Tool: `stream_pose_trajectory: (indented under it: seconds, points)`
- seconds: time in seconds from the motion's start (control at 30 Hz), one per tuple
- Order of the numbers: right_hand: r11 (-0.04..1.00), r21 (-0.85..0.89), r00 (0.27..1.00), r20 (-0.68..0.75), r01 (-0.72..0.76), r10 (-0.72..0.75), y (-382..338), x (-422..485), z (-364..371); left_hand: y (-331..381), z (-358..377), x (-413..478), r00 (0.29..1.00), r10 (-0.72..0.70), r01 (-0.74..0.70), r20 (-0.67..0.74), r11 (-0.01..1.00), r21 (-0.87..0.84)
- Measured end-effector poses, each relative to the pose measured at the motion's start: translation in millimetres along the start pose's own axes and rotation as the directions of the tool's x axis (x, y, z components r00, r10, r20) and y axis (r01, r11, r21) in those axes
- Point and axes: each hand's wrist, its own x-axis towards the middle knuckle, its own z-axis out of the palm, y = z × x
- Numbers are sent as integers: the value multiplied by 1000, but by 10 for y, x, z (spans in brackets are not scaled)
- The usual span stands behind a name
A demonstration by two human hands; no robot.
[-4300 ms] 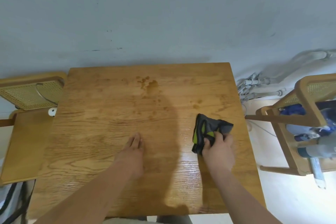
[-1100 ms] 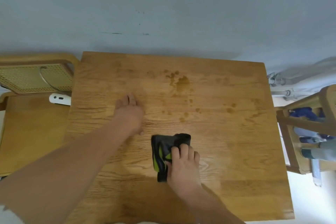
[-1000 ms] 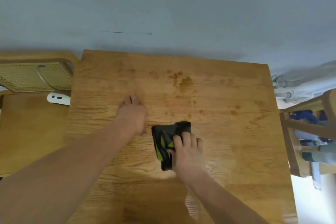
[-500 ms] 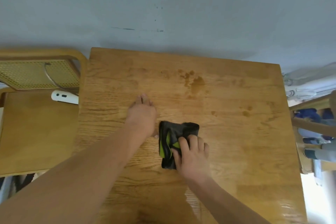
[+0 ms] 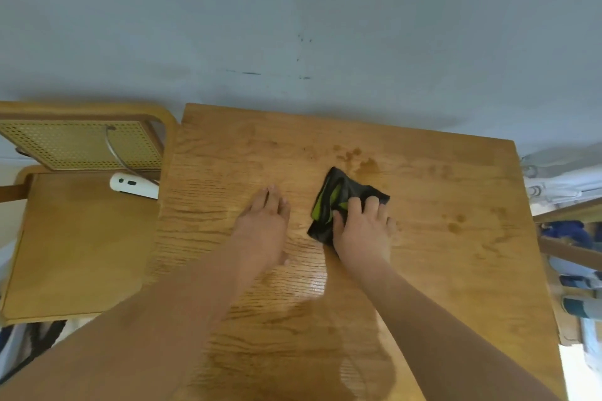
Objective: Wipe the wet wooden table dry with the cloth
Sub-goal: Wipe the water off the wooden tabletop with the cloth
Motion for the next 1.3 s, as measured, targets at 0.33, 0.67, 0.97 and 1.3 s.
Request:
stream_pose_trajectory:
  seconds: [0.33,0.67,0.97,1.3]
  points:
    - [959,-100,964,17,264,-264,187,-594,322,-171,-520,464,998,-61,60,12,998,26]
    - [922,-198,942,12,332,-337,-364,662,-185,-238,-381,595,998,-55,53,-31,996,-67]
    - [817,-179,825,-43,548,-563,4,1050,-211,-193,-430,593,999,-53,53,-2,998,-14]
    - [988,-80,991,-9,-133,133,94,1192,-375,-120,-472,669,996,-83,82,34,996,43]
